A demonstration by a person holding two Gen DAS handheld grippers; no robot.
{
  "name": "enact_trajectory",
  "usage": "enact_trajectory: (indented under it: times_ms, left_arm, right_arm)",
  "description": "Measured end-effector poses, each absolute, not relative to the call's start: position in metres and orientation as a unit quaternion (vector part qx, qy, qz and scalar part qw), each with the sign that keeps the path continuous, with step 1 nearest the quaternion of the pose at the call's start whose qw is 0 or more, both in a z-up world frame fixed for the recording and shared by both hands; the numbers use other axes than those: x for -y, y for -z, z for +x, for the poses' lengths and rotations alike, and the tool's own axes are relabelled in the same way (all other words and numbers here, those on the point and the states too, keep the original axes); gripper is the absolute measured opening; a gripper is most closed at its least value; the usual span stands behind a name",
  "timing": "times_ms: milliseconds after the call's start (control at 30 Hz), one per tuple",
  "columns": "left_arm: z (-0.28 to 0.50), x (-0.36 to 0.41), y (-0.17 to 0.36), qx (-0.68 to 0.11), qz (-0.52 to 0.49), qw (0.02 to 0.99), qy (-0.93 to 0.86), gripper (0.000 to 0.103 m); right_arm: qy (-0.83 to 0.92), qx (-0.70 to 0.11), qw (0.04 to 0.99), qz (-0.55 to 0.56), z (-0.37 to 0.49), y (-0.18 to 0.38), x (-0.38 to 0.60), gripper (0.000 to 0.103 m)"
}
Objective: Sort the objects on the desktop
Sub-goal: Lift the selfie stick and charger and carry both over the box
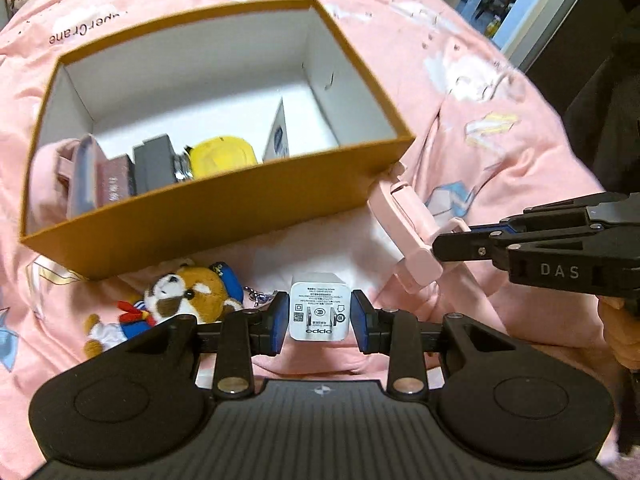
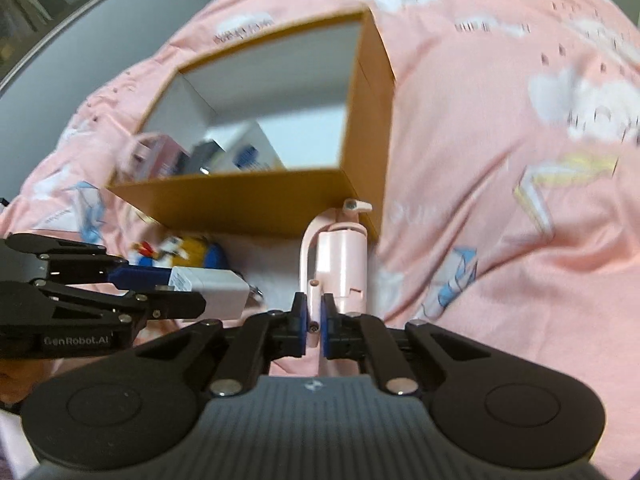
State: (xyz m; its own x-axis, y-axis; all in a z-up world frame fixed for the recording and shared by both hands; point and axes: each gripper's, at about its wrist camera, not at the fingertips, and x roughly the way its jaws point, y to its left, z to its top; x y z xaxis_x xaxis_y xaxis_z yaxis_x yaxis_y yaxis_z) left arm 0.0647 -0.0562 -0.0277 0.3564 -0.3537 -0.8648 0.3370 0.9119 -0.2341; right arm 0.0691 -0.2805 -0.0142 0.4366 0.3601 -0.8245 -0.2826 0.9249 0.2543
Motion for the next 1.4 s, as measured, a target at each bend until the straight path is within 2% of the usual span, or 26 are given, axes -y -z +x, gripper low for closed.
enact_trajectory:
  times_ms: [367,667,867,1033,1400]
  left_arm:
    - [0.067,0.024,-0.027,-0.478,-0.031,0.852,0.211,0.037]
    - [0.11,-0.003,-0.056,-0.442,-0.044,0.881,0.164,0.037]
    - [0.14,-0.009,-0.049,-0.435,-0.062,0.886,0.148,0.037]
    - [0.155,-0.011,-0.033,-0.447,-0.076,0.878,0.154,0.037]
    - [0.178,-0.016,-0.006,-0.463,-0.08,0.869,0.153,0.037]
  right_arm:
    - [-0.24,-0.43,0.869,0.051,0.063,-0.066,0.275,0.006]
    - [-0.246,-0.384,0.889,0.042,0.131,-0.095,0.242,0.006]
    - [-0.19,-0.388,0.902,0.017,0.197,-0.074,0.214,0.006]
    - [-0.13,-0.438,0.89,0.015,0.245,-0.029,0.197,0.006]
    - [-0.071,-0.492,0.867,-0.047,0.269,0.026,0.173,0.007]
